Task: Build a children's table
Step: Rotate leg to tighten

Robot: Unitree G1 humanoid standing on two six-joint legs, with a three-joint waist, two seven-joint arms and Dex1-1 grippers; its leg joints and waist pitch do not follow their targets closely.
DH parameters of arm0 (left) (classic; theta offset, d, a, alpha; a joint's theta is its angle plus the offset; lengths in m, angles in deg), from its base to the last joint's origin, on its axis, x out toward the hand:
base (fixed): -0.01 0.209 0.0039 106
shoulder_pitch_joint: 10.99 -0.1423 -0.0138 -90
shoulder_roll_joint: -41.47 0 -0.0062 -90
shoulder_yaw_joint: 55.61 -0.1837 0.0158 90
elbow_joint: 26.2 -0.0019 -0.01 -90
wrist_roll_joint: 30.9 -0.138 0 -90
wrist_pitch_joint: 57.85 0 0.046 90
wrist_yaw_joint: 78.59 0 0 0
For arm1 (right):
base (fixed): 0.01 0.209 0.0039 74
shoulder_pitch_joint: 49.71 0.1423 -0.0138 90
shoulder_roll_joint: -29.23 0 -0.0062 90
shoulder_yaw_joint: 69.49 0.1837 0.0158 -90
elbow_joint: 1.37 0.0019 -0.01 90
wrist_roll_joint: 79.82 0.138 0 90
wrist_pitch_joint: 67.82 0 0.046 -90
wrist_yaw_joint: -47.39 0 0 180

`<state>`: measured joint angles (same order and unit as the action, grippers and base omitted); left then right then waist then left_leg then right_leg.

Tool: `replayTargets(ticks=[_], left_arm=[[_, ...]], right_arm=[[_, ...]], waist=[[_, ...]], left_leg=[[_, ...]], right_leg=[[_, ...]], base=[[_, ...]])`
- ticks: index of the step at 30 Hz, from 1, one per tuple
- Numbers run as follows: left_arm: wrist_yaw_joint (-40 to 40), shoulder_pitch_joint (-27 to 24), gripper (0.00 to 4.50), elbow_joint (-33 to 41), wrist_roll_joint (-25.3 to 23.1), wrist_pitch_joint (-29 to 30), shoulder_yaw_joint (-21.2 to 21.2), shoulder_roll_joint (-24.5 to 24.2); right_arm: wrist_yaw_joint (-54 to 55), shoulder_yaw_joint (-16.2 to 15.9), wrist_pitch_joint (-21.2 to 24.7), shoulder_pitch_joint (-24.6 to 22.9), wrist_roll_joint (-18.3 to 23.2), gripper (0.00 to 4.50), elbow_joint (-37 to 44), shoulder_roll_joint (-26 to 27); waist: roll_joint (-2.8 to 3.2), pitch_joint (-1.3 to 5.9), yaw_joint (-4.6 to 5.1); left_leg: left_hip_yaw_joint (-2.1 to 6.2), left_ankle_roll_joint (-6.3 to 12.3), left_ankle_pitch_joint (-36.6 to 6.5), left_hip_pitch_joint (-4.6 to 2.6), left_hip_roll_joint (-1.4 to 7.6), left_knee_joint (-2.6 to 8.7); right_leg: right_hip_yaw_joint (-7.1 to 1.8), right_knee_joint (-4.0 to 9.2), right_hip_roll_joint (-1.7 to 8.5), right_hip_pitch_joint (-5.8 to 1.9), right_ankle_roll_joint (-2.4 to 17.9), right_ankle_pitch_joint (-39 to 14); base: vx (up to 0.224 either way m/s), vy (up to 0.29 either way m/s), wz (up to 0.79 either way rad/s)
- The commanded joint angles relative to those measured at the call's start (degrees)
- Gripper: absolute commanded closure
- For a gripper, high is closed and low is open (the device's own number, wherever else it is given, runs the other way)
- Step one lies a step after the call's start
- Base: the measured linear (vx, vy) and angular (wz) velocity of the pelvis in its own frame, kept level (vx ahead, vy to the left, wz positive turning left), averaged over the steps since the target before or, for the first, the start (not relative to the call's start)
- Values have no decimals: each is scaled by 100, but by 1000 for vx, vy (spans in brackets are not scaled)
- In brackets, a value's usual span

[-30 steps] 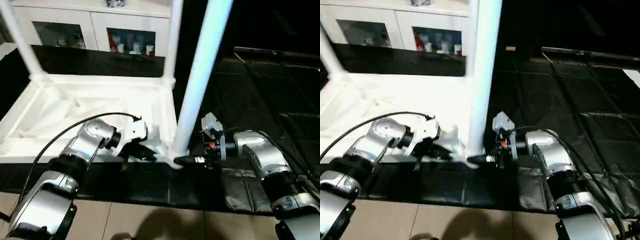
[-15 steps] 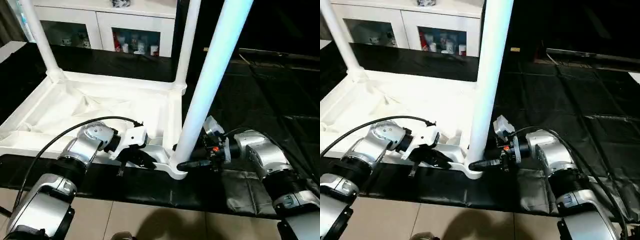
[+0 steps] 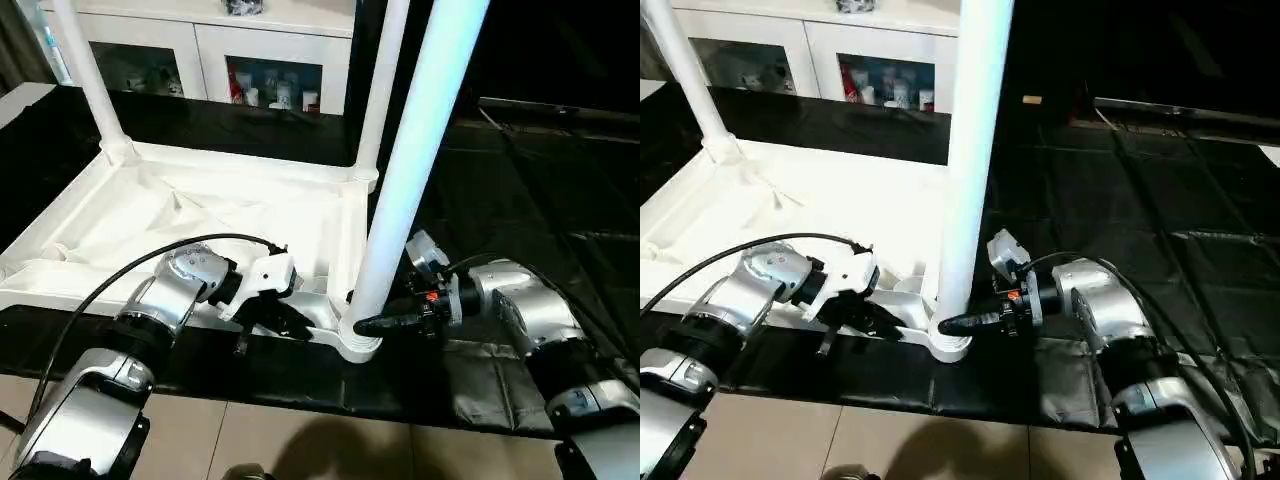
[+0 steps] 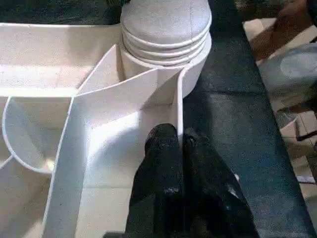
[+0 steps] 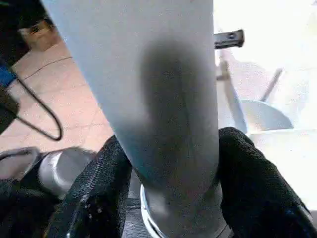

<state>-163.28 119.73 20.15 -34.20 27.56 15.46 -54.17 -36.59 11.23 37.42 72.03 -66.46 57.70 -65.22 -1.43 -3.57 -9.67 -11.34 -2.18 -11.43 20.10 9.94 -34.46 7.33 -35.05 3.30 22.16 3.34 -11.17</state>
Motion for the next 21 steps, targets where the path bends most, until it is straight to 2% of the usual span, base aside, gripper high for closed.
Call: replayTargets(ticks=[1, 3, 4, 5, 6, 7, 8, 9, 11, 12, 13, 15, 17, 18, 20, 21], left_arm=[[738, 196, 450, -55, -13, 367, 111, 309], [857, 214, 450, -53, 10, 550, 151, 386], [973, 223, 450, -21, 29, 779, 186, 465], [1012, 228, 450, -19, 24, 815, 190, 483], [1306, 275, 450, -27, -4, 1057, 235, 613], [1630, 340, 450, -60, -28, 1288, 306, 753], [1630, 340, 450, -60, -28, 1288, 306, 753], [1931, 428, 450, -118, -28, 1495, 378, 891], [2230, 507, 450, -172, -39, 1678, 442, 1000], [2697, 645, 450, -235, -28, 1945, 559, 1198], [2708, 648, 450, -235, -27, 1951, 564, 1203], [3230, 795, 450, -281, 37, 2141, 775, 1450], [3370, 815, 450, -283, 31, 2166, 823, 1502], [3509, 814, 450, -259, 22, 2193, 871, 1545], [3551, 771, 450, -200, 20, 2174, 892, 1536], [3549, 767, 450, -195, 16, 2175, 889, 1532]], right_arm=[[625, -21, 269, -159, 66, 232, 317, 303], [1053, 20, 342, -193, -22, 235, 392, 445], [1562, 97, 408, -194, -103, 240, 415, 641], [1668, 115, 424, -186, -117, 242, 408, 688], [2344, 213, 512, -129, -235, 243, 353, 974], [2905, 262, 576, -77, -369, 244, 301, 1204], [2905, 262, 576, -77, -369, 244, 301, 1204], [3358, 288, 615, -5, -492, 244, 225, 1390], [3697, 345, 682, 76, -533, 245, 130, 1545], [4272, 414, 696, 216, -621, 245, -23, 1782], [4286, 416, 696, 220, -625, 246, -28, 1787], [5008, 516, 730, 447, -739, 246, -296, 2054], [5148, 556, 740, 521, -766, 246, -378, 2133], [5220, 544, 690, 588, -848, 246, -430, 2210], [5102, 493, 625, 597, -876, 246, -385, 2237], [5093, 492, 624, 595, -874, 195, -380, 2236]], waist=[[-7, 412, 55], [-7, 407, 97], [37, 400, 129], [18, 399, 156], [42, 396, 210], [130, 382, 244], [93, 388, 289], [96, 402, 327], [100, 409, 394], [78, 411, 431], [87, 412, 448], [55, 429, 454], [70, 439, 450], [70, 438, 460], [77, 437, 467], [75, 437, 461]], left_leg=[[215, 238, -616, -69, 487, 380], [228, 163, -648, -68, 471, 396], [229, 115, -736, -69, 458, 399], [236, 98, -740, -57, 454, 406], [249, 61, -780, -49, 452, 412], [278, 1, -899, -63, 445, 421], [262, -36, -949, -80, 447, 419], [276, -45, -937, -79, 430, 413], [273, -29, -829, -68, 443, 415], [261, -2, -797, -65, 434, 403], [257, 16, -757, -60, 416, 391], [248, 89, -551, -31, 416, 382], [235, 186, -462, -32, 397, 369], [237, 238, -403, -10, 405, 368], [239, 277, -423, -21, 414, 373], [235, 305, -444, -26, 414, 373]], right_leg=[[-480, 497, 746, -285, 592, -1606], [-470, 521, 752, -283, 531, -1795], [-461, 563, 748, -290, 493, -1971], [-459, 559, 750, -299, 484, -2001], [-457, 571, 749, -298, 462, -2081], [-439, 602, 758, -286, 464, -2226], [-446, 619, 747, -280, 454, -2252], [-446, 608, 755, -306, 492, -2198], [-461, 571, 736, -302, 616, -1896], [-469, 558, 725, -300, 693, -1725], [-473, 548, 735, -303, 772, -1643], [-483, 502, 725, -325, 836, -1321], [-482, 502, 726, -339, 870, -1141], [-495, 476, 729, -346, 895, -986], [-482, 473, 716, -341, 904, -918], [-488, 473, 721, -346, 902, -876]], base=[[0, 0, 0], [0, 0, 0], [0, 0, 0], [0, 0, 0], [0, 0, 0], [0, 0, 0], [0, 0, 0], [0, 0, 0], [0, 0, 0], [0, 0, 0], [0, 0, 0], [0, 0, 0], [0, 0, 0], [0, 0, 0], [0, 0, 0], [0, 0, 0]])
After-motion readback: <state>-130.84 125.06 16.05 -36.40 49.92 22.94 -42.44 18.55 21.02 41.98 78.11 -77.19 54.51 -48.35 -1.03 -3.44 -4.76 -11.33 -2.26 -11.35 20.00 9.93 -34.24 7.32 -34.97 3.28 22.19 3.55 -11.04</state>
